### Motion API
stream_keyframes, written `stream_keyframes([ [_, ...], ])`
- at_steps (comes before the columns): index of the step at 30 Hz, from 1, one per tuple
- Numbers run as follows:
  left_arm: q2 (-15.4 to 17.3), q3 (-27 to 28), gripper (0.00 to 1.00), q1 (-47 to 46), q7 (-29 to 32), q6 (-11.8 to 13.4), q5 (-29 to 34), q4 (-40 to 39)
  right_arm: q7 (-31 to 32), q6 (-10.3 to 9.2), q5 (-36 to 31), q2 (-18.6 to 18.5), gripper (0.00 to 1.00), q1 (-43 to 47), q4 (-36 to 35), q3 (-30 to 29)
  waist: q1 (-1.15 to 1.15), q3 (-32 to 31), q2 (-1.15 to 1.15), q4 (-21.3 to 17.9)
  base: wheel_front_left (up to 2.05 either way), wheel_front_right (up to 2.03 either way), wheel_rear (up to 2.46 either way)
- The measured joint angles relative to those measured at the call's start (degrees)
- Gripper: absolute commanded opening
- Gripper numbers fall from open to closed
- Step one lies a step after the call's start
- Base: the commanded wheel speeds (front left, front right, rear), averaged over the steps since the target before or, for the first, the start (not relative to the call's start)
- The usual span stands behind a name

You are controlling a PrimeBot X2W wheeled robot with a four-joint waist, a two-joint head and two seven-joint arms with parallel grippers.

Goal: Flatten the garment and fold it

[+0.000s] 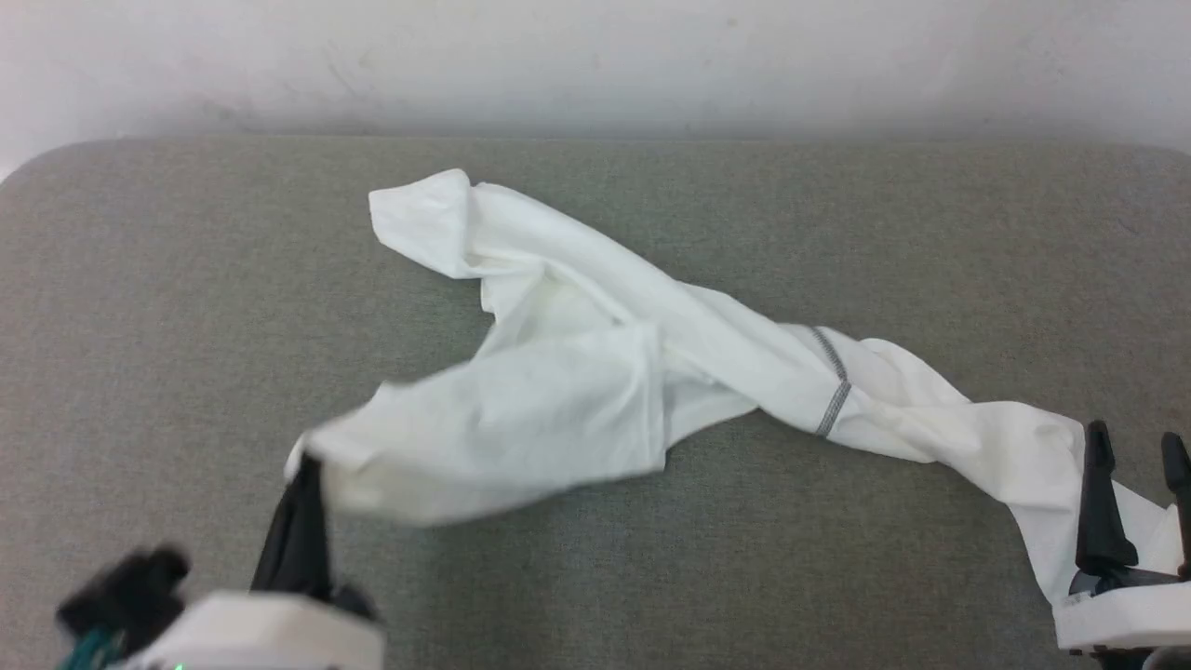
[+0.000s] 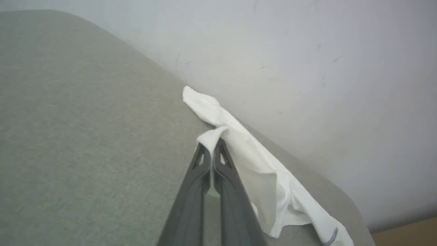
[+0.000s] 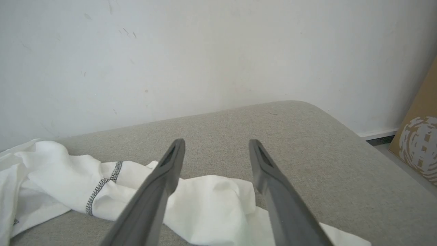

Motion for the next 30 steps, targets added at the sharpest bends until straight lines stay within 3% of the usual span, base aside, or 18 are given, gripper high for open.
stream_keyframes([
  [5, -2.3, 8.1, 0.0, 14.1, -5.4, 0.6, -6.4, 5.5, 0.7, 0.0, -0.4, 0.0, 1.0, 1.5, -0.6, -1.2, 0.0, -0.5, 0.0, 1.4, 0.0, 0.0, 0.0],
  [9, -3.5, 11.5, 0.0, 16.8, -6.9, 0.9, -8.8, 13.5, 1.3, 0.0, -0.4, 0.0, 1.0, 1.7, -0.9, -1.0, 0.0, -0.8, 0.0, 2.1, 0.0, 0.0, 0.0],
  [10, -4.2, 12.2, 0.05, 16.8, -7.2, 1.3, -9.5, 15.0, 1.4, 0.0, -0.4, 0.0, 1.0, 1.7, -0.8, -0.8, 0.01, -0.9, 0.0, 2.1, 0.0, 0.0, 0.0],
  [11, -3.9, 11.9, 0.49, 16.8, -7.1, 1.8, -9.0, 16.7, 1.5, 0.0, -0.4, 0.0, 1.0, 1.7, -0.9, -0.7, 0.01, -1.0, 0.0, 2.2, 0.0, 0.0, 0.0],
  [12, -3.4, 11.4, 1.0, 16.8, -7.0, 2.1, -8.1, 17.7, 1.5, 0.0, -0.4, 0.0, 1.0, 1.7, -0.9, -0.5, 0.0, -1.1, 0.0, 2.1, 0.0, 0.0, 0.0],
  [16, -3.3, 11.3, 1.0, 14.5, -7.9, 1.6, -7.6, 16.6, 1.5, 0.0, -0.4, 0.0, 1.0, 1.7, -0.8, -0.2, 0.01, -1.4, 0.0, 1.9, 0.0, 0.0, 0.0],
  [20, 0.8, 8.9, 1.0, 11.3, -7.3, 1.5, -3.0, 9.8, 1.5, 0.0, -0.4, 0.0, 1.0, 1.7, -0.8, -0.1, 0.01, -1.4, 0.0, 1.4, 0.0, 0.0, 0.0],
  [26, 9.4, -1.1, 1.0, 4.3, 0.6, 0.5, 7.8, 1.8, 1.5, 0.0, -0.4, 0.0, 1.0, 1.7, -0.7, 0.5, 0.01, -1.0, 0.0, 0.7, 0.0, 0.0, 0.0],
  [30, 11.0, -10.5, 1.0, -0.8, 8.8, -2.0, 13.0, 3.4, 1.5, 0.0, -0.4, 0.0, 1.0, 1.6, -0.6, 0.9, 0.01, -0.3, 0.0, 0.2, 0.0, 0.0, 0.0],
])
